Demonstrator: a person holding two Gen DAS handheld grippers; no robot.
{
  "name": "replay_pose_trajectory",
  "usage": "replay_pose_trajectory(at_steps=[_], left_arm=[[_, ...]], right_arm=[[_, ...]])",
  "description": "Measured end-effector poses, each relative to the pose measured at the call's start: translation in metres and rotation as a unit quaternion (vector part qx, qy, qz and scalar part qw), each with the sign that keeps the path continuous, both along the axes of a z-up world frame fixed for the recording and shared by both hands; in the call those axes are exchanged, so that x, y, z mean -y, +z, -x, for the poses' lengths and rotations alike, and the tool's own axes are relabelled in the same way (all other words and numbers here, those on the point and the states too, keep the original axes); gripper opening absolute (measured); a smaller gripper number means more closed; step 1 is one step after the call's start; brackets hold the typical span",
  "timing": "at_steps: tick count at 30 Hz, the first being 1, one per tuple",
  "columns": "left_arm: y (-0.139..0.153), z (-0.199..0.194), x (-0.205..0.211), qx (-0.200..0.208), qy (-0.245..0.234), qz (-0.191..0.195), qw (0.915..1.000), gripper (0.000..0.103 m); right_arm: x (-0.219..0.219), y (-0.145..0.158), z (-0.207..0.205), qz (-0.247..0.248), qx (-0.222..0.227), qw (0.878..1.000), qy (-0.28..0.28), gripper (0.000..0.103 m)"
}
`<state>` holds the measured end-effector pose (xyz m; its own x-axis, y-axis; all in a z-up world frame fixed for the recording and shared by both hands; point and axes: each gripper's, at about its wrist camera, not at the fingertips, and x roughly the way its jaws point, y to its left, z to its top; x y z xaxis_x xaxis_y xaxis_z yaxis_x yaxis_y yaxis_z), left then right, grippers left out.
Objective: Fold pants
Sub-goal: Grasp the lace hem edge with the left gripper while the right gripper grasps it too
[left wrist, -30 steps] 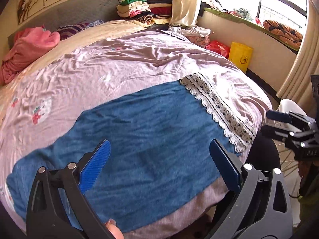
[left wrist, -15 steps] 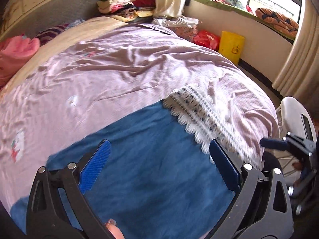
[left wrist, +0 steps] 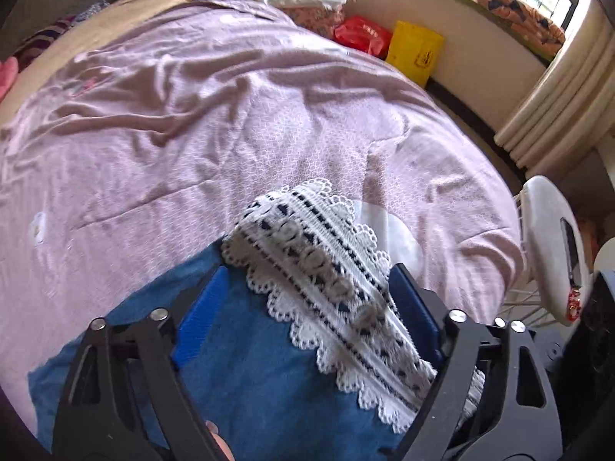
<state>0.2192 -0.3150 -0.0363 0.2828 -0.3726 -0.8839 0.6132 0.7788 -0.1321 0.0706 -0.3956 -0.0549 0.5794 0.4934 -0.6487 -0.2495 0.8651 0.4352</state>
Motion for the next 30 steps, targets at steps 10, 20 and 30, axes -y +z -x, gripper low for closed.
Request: replay_pose_trajectory(at_steps=[10, 20, 30], left_arm=[[-0.021, -0.015, 0.021, -0.019, 0.027, -0.054, 0.9980, 0.074], [-0.006, -0.001, 0.005, 0.008, 0.051, -0.049, 0.9975, 0.018], [0.037, 0.013, -0.089, -0.011, 0.096, 0.093, 0.9909, 0.016]], right_arm=[[-0.006, -0.009, -0.017, -0.004, -0.017, 1.000, 0.003, 0.047], [-0.031, 0.020, -0.002, 0.000, 0.033, 0.999, 0.030, 0.019], [-0.089, 0.055, 0.007, 0.037, 0.073, 0.993, 0.090, 0.019]])
